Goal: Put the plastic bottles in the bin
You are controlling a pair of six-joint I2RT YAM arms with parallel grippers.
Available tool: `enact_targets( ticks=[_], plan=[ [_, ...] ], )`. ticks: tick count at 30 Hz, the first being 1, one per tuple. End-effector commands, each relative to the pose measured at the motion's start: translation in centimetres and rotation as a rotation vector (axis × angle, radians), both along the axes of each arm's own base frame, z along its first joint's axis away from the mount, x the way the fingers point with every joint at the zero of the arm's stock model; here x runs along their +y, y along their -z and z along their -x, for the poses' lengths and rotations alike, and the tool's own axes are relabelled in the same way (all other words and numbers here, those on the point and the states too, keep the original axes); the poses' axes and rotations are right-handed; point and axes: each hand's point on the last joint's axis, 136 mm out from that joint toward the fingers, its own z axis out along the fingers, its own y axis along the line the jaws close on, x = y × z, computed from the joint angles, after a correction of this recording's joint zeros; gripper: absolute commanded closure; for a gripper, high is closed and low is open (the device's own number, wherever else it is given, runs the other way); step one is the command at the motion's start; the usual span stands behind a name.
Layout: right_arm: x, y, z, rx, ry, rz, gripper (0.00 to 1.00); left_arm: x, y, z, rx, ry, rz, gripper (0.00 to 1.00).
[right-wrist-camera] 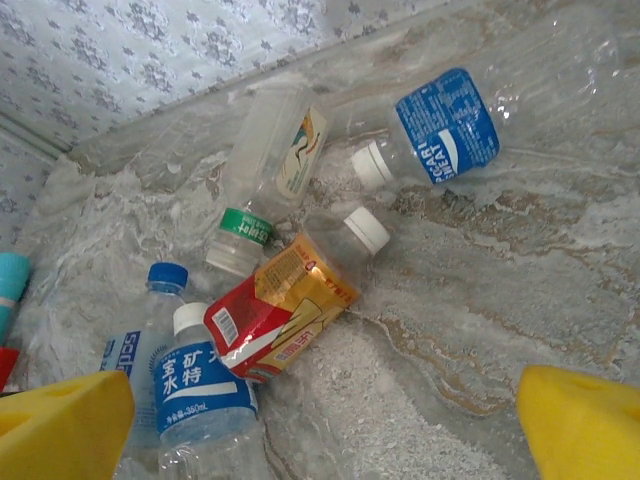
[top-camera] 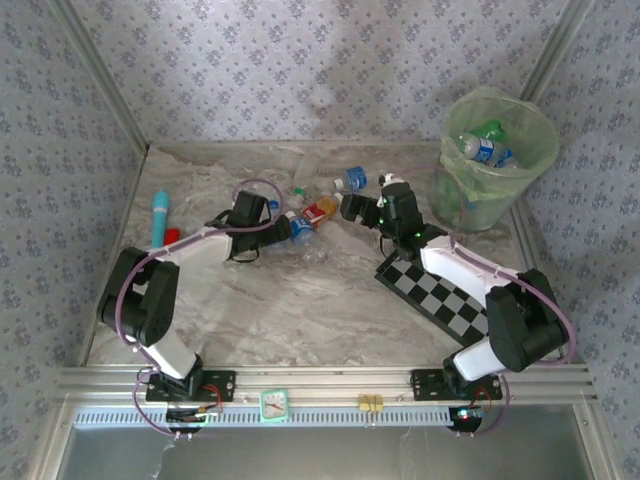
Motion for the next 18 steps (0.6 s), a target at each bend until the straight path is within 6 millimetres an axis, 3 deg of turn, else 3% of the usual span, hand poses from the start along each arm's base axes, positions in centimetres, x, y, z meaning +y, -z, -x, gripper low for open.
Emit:
enact_targets(
  ticks=[1,12,18],
  plan=[
    [0.9,-1.1,-0.7,-0.015,-0.011,-0.026,0.0,-0.8,0.4,0.1,0.022,0.058,-0.038,0.06],
    [1.5,-0.3,-0.8,0.011,-0.033,-0.008,0.0,-0.3,3.1,0.1,0.08,0.033,-0.094,0.16],
    [2.2,0.1,-1.0,0.027,-0.05,-0.01,0.0,-0.2,3.6,0.0,0.084,0.025,-0.102,0.27]
  ],
)
